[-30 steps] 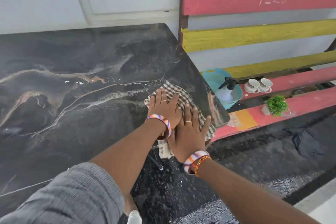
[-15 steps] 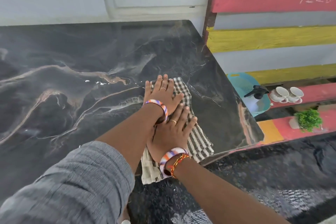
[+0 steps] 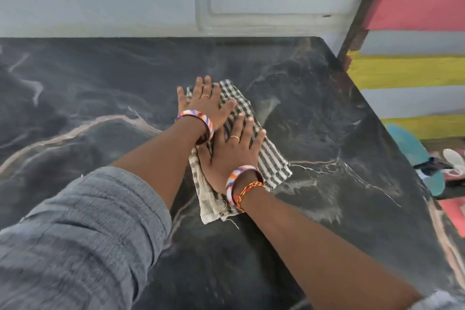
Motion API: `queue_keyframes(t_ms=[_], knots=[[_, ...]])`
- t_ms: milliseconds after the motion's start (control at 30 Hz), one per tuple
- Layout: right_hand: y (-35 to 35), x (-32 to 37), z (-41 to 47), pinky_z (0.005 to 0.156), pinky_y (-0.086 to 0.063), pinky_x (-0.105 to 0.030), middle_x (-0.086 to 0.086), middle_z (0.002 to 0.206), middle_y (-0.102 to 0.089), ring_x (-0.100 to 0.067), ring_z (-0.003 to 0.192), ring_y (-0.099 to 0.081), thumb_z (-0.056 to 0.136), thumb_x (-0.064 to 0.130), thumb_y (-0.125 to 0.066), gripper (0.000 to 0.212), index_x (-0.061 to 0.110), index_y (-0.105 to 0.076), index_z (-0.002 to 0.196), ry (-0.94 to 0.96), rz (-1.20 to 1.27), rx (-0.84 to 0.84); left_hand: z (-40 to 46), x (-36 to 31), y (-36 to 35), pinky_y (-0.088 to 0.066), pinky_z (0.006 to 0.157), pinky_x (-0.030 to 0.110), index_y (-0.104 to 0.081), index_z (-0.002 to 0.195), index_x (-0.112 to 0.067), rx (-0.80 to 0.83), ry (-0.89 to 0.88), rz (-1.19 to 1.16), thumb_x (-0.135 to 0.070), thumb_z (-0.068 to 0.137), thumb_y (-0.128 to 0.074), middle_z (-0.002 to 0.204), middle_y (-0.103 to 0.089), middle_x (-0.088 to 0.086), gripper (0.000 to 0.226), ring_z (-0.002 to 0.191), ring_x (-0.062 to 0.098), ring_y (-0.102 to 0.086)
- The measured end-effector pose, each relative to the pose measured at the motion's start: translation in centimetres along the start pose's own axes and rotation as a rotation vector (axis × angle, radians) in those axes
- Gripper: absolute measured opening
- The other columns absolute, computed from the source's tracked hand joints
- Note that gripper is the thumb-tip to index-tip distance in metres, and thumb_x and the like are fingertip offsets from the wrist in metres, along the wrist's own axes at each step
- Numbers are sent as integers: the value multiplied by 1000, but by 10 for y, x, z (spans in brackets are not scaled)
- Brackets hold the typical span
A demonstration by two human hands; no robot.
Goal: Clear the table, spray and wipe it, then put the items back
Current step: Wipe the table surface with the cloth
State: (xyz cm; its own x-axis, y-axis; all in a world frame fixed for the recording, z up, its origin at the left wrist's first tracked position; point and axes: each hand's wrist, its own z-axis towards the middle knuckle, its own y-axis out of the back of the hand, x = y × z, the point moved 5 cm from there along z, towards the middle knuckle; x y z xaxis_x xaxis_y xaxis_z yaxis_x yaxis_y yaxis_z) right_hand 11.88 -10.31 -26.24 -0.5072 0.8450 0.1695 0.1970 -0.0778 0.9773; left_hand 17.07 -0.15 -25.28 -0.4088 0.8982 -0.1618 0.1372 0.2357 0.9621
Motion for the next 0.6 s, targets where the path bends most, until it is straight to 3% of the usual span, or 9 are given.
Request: queue_keyframes(t_ms=[300,600], knots=[[-2,74,73,116,7,-55,-13,159,1,-32,146,6,94,54,-23,61,29,-13,148,288,-72,39,26,118,25,11,116,51,-3,150,-17,-40,139,-41,-56,94,-9,160,10,1,69,147,18,13],[0,84,64,118,8,-47,-2,160,5,-23,147,8,98,48,-18,52,35,-11,148,491,-188,126,-27,150,18,3,121,43,-1,149,-5,-72,243,-1,-51,96,-9,159,4,13,71,147,28,6]])
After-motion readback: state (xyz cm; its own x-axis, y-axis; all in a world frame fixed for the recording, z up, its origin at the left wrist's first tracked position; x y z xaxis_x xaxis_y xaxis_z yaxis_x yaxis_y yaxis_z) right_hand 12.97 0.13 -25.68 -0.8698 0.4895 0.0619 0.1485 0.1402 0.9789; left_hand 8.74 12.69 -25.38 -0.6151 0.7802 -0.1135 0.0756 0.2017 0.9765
